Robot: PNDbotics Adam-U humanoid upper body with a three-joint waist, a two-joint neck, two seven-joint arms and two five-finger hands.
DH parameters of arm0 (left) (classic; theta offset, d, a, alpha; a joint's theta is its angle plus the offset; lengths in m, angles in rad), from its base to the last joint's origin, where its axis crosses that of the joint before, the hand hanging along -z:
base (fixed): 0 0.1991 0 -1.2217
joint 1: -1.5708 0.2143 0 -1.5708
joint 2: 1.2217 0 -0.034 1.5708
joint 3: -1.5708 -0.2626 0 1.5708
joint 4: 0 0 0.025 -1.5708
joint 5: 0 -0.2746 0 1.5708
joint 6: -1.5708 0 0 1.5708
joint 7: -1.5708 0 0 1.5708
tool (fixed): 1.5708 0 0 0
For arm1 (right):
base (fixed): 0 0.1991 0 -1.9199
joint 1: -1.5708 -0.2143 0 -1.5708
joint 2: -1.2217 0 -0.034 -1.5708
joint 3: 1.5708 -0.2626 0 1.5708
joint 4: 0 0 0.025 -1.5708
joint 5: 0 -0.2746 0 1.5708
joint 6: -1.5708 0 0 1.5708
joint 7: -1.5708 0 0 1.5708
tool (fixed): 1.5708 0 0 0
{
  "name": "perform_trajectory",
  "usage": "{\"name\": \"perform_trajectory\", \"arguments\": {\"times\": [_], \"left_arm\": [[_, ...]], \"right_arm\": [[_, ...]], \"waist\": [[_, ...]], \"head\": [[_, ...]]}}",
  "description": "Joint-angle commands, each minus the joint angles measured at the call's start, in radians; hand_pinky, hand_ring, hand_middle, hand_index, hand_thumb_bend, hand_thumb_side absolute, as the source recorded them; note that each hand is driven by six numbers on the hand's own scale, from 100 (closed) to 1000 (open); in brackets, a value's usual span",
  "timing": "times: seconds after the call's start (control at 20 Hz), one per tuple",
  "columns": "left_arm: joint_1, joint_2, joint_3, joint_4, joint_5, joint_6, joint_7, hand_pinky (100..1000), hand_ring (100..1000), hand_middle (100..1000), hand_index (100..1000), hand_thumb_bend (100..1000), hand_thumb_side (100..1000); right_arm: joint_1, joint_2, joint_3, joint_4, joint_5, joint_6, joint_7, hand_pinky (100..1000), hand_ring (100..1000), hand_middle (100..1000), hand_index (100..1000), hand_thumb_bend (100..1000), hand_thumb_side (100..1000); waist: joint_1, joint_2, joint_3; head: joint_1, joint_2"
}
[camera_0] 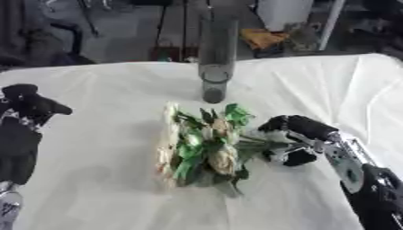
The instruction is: Arrange flowers into the vase.
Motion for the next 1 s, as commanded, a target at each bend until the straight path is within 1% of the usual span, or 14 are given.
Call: {"name": "perform_trajectory", "arguments": {"times": [0.05, 0.25, 0.35, 0.45, 0.5, 0.6, 0.75, 0.9, 0.95, 1.0], "left_arm": [[-0.012, 0.008, 0.0, -0.018, 0.001, -0.001, -0.003, 615, 546, 453, 692, 749, 713], [-0.011, 0.008, 0.001, -0.018, 0.001, -0.001, -0.003, 615, 546, 453, 692, 749, 713], [-0.011, 0.008, 0.001, -0.018, 0.001, -0.001, -0.002, 615, 546, 453, 692, 749, 713], [-0.01, 0.007, 0.002, -0.018, 0.0, -0.001, -0.002, 615, 546, 453, 692, 749, 713], [-0.01, 0.007, 0.002, -0.018, 0.0, 0.0, -0.001, 615, 546, 453, 692, 749, 714], [-0.01, 0.007, 0.001, -0.018, -0.001, 0.0, -0.001, 615, 546, 453, 692, 749, 714], [-0.01, 0.006, 0.002, -0.018, -0.001, 0.001, -0.001, 615, 546, 453, 692, 749, 714], [-0.01, 0.006, 0.002, -0.018, -0.001, 0.0, -0.001, 615, 545, 453, 692, 749, 714], [-0.01, 0.006, 0.002, -0.018, -0.002, 0.001, -0.001, 615, 545, 453, 692, 748, 714], [-0.009, 0.005, 0.001, -0.018, -0.002, 0.001, -0.001, 615, 545, 452, 692, 748, 715]], "right_arm": [[-0.012, -0.007, -0.01, -0.004, 0.017, 0.012, -0.001, 690, 743, 695, 862, 318, 448], [-0.011, -0.005, -0.012, -0.003, 0.024, 0.021, 0.004, 668, 732, 677, 852, 316, 448], [-0.01, -0.005, -0.013, -0.003, 0.025, 0.025, 0.005, 616, 681, 626, 820, 313, 447], [-0.009, -0.005, -0.014, -0.005, 0.025, 0.031, 0.003, 596, 660, 609, 804, 311, 447], [-0.009, -0.005, -0.015, -0.006, 0.026, 0.033, 0.0, 549, 614, 556, 766, 306, 447], [-0.008, -0.006, -0.016, -0.007, 0.027, 0.038, -0.005, 509, 581, 509, 718, 303, 446], [-0.008, -0.007, -0.016, -0.008, 0.029, 0.044, -0.014, 454, 533, 447, 639, 300, 444], [-0.008, -0.009, -0.018, -0.009, 0.032, 0.049, -0.027, 412, 498, 404, 566, 296, 443], [-0.008, -0.01, -0.018, -0.01, 0.033, 0.052, -0.032, 409, 496, 401, 561, 296, 443], [-0.008, -0.01, -0.019, -0.01, 0.034, 0.054, -0.037, 381, 477, 377, 544, 293, 441]], "waist": [[0.002, -0.008, 0.0], [0.002, -0.008, 0.0], [0.002, -0.008, 0.0], [0.002, -0.008, 0.0], [0.002, -0.008, 0.0], [0.002, -0.008, 0.0], [0.002, -0.008, 0.0], [0.003, -0.007, -0.001], [0.003, -0.007, -0.001], [0.003, -0.007, -0.001]], "head": [[-0.002, -0.003], [-0.001, -0.004], [-0.001, -0.003], [-0.002, -0.003], [-0.002, -0.003], [-0.002, -0.002], [-0.002, -0.002], [-0.003, 0.0], [-0.003, 0.001], [-0.003, 0.002]]}}
